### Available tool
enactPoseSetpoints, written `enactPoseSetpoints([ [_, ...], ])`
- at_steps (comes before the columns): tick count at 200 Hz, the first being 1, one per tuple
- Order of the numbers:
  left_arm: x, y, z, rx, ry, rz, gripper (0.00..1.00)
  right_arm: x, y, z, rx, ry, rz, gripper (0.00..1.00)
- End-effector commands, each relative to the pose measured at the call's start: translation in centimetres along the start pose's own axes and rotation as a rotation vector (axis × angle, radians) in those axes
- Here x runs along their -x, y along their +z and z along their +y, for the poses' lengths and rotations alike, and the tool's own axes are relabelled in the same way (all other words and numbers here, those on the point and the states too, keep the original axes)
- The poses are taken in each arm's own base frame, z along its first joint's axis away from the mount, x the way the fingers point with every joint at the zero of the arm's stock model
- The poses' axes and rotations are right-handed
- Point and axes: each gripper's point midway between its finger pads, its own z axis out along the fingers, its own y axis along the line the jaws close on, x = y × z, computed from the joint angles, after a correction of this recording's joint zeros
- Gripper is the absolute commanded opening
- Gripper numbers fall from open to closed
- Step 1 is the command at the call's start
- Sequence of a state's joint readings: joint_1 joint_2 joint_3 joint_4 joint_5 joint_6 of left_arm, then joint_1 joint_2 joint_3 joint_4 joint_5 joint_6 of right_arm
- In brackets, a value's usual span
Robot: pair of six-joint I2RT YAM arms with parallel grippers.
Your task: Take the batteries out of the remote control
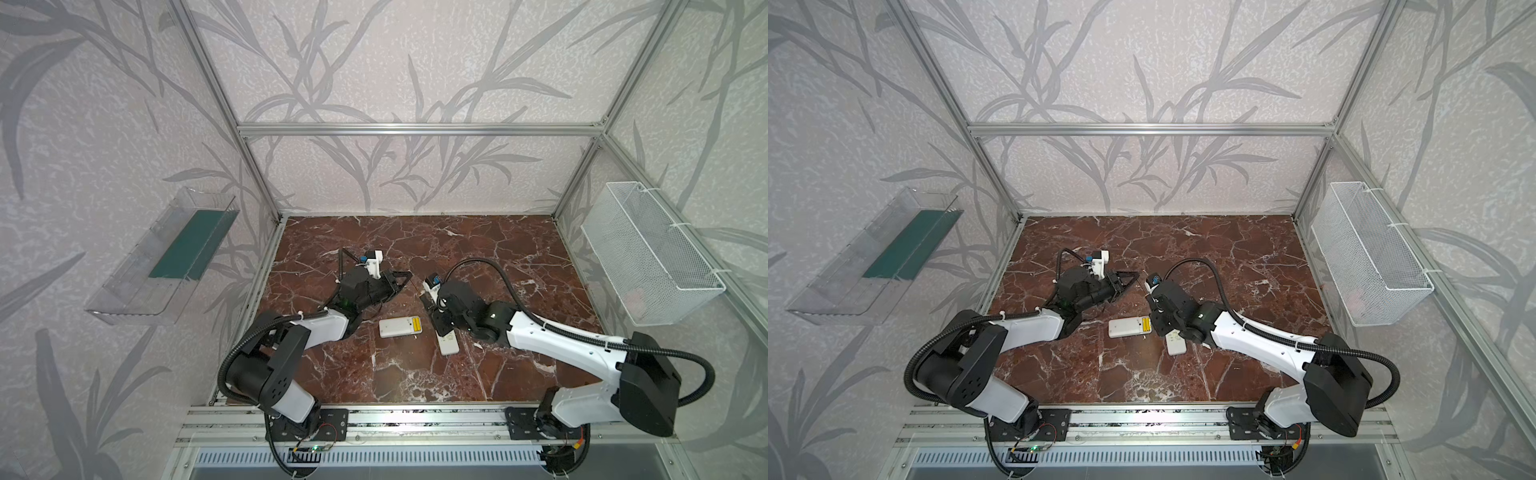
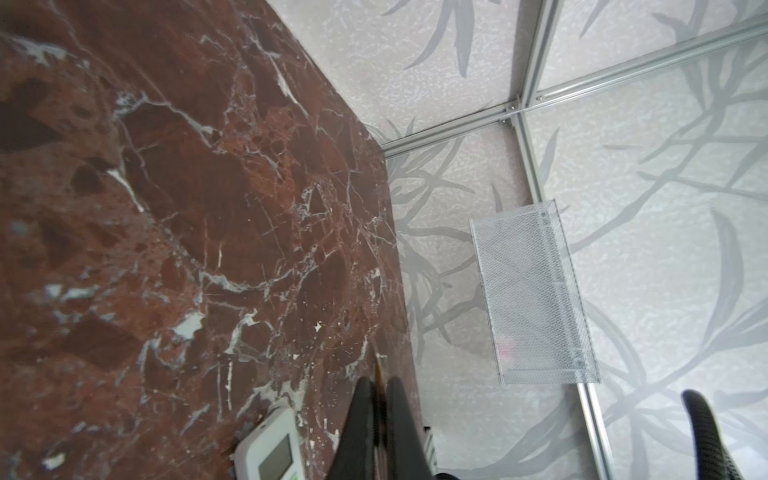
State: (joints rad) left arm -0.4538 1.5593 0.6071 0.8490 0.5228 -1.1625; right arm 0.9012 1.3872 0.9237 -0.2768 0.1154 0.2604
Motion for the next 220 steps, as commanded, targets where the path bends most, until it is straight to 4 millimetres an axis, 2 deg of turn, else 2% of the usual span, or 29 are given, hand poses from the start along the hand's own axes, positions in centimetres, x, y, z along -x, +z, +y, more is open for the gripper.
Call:
enactPoseSetpoints([
  [1,0.5,0.0,-1.0,-0.027,0.014,-0.023,0.0,3.3,-0.9,0.8,0.019,-0.021,-0.121,0.05],
  [34,1.4,-0.6,-2.3,-0.075,-0.025,-0.073,0.0,4.2,-1.8,1.8,0.096,-0.072,-0.188,0.33],
  [63,2.2,-1.1,-4.5,-0.152,-0.065,-0.092,0.0,4.9,-3.4,1.7,0.189,-0.123,-0.256,0.55],
  [84,2.6,-1.5,-5.6,-0.17,-0.082,-0.092,0.0,5.7,-5.3,0.8,0.264,-0.105,-0.336,0.63],
  [127,4.1,-3.1,-6.7,-0.208,-0.157,-0.141,0.0,6.4,-7.4,-0.1,0.247,-0.144,-0.392,0.65],
  [156,4.7,-3.7,-6.3,-0.203,-0.216,-0.168,0.0,7.1,-8.2,0.4,0.273,-0.148,-0.425,0.62],
  [189,4.9,-4.0,-6.5,-0.208,-0.25,-0.18,0.0,7.5,-8.3,0.2,0.267,-0.126,-0.445,0.57],
  [220,5.1,-4.4,-6.6,-0.204,-0.256,-0.195,0.0,7.8,-7.5,0.5,0.277,-0.117,-0.421,0.53],
])
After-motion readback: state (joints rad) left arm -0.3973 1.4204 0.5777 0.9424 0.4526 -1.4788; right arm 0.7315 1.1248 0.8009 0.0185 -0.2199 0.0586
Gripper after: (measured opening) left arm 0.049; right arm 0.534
